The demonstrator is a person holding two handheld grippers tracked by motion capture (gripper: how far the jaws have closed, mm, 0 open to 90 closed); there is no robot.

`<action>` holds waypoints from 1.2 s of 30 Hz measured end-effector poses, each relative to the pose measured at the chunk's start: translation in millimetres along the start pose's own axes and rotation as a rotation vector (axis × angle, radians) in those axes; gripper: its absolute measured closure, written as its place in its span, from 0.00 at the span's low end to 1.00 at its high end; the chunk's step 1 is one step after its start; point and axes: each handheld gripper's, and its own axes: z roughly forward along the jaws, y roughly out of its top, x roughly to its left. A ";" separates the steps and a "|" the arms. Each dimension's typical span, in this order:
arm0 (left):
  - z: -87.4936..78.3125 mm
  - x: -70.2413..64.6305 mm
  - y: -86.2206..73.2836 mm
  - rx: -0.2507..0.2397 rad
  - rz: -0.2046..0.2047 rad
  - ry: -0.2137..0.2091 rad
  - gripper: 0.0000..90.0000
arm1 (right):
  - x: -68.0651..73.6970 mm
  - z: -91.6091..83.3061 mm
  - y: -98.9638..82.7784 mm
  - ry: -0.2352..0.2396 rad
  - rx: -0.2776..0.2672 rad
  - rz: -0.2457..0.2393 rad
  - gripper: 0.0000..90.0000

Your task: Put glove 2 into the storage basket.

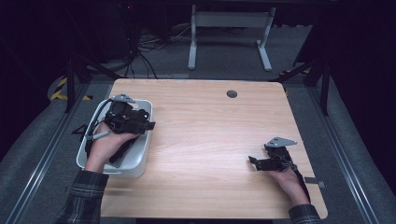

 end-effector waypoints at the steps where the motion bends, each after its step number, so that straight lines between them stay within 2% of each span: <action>1: 2.7 -3.5 -0.1 -0.002 0.005 -0.008 0.17 | 0.0 0.0 0.0 0.000 0.000 0.000 0.14; 11: 39.4 -38.9 -4.0 0.023 0.059 -0.080 0.17 | 0.4 0.1 0.0 0.005 -0.001 -0.001 0.14; 15: 52.3 -52.4 -8.3 0.014 0.066 -0.100 0.17 | 0.6 0.1 0.0 0.003 0.000 -0.001 0.15; 18: 64.9 -67.2 -13.9 0.004 0.079 -0.120 0.17 | 0.8 0.0 0.0 0.004 0.000 -0.002 0.15; 22: 78.7 -81.9 -19.5 0.016 0.104 -0.135 0.17 | 0.7 0.1 0.0 0.004 0.000 -0.005 0.14; 26: 94.9 -95.6 -28.0 0.012 0.108 -0.157 0.17 | 0.8 0.1 -0.1 0.006 -0.001 -0.005 0.15; 33: 117.2 -110.8 -43.1 0.024 0.143 -0.142 0.17 | 1.1 -0.1 -0.1 0.008 0.000 -0.008 0.15; 36: 125.7 -113.5 -52.1 0.027 0.171 -0.109 0.17 | 1.1 0.0 -0.1 0.008 0.000 -0.009 0.14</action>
